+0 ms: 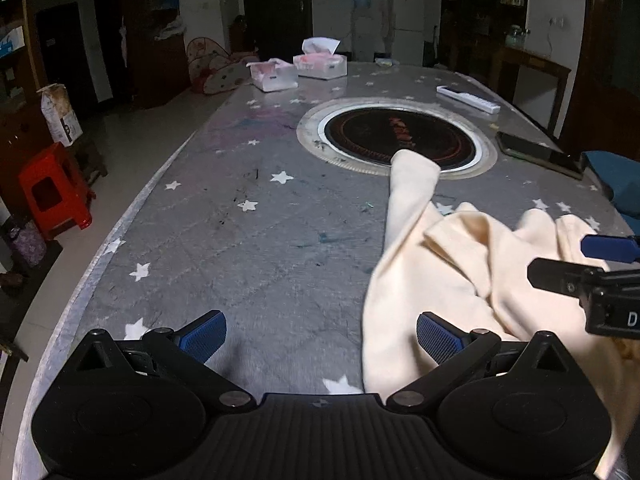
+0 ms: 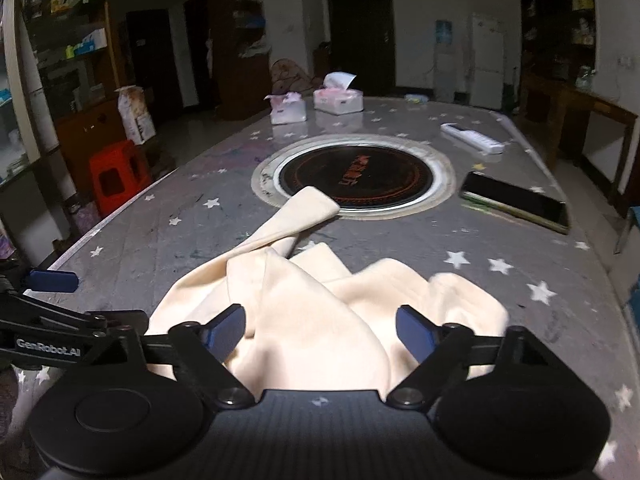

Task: Fold clothes
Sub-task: 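Grasp the sweatshirt edge with the left gripper while the right gripper grasps another edge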

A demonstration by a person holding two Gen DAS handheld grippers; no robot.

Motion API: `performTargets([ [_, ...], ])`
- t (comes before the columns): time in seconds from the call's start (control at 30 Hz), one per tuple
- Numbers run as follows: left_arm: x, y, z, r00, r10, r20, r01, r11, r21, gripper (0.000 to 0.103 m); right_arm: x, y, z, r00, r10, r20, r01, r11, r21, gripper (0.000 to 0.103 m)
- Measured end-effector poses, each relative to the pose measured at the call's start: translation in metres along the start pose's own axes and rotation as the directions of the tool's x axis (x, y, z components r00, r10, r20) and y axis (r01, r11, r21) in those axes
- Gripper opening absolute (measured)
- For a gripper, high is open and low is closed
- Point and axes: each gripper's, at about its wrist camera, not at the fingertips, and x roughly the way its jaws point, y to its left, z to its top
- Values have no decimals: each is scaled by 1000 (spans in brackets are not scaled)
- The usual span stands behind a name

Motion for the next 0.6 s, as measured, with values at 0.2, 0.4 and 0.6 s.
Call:
performTargets([
  [0.2, 18, -3, 7, 999, -34, -10, 34, 999, 38, 103, 37, -3, 13, 997, 52, -52, -52, 999, -11, 67],
  [0.4, 28, -9, 12, 997, -68, -22, 69, 995, 72, 103, 58, -9, 16, 991, 102, -83, -102, 995, 9, 47],
  [0.6, 42, -15, 23, 993, -119, -26, 121, 988, 92, 97, 53, -14, 14, 990, 116, -74, -115, 993, 17, 22],
])
